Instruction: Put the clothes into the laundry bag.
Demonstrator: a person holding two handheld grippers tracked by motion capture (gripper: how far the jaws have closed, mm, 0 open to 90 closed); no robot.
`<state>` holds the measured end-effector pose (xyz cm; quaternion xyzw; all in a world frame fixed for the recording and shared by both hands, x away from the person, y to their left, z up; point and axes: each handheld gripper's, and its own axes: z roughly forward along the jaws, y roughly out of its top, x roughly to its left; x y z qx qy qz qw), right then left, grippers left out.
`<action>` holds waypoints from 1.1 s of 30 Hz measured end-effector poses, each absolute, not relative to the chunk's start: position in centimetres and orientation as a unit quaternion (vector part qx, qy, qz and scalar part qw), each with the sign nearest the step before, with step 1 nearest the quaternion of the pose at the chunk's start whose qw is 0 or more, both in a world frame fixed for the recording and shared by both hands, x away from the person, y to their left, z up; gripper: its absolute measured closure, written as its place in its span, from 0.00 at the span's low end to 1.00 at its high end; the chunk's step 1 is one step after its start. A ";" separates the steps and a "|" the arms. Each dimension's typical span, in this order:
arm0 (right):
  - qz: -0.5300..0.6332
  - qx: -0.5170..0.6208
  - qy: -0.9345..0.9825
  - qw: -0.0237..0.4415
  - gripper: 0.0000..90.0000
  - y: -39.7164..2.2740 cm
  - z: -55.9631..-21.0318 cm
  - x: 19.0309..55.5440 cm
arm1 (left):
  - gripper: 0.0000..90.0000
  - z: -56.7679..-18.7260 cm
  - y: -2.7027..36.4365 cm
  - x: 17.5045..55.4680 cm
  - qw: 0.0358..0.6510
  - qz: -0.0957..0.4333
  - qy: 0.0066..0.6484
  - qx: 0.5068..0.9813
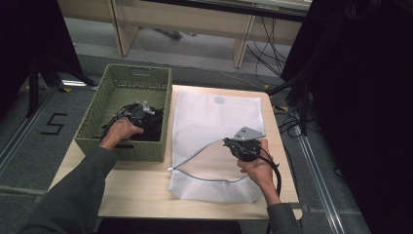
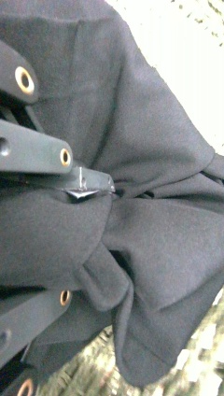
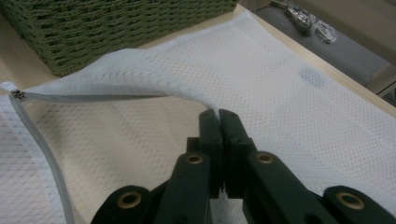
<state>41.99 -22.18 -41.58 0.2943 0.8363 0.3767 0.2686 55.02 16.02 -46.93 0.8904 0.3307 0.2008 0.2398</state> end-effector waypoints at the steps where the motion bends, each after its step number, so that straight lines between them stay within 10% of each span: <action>1: 0.377 0.305 0.834 0.263 1.00 -22.1 -41.6 41.9 | 0.78 -46.5 16.2 55.1 0.247 0.199 0.337 0.886; 33: 0.379 0.301 0.832 0.269 1.00 -22.3 -41.3 42.0 | 0.82 -25.3 22.1 45.4 0.485 0.246 0.316 0.778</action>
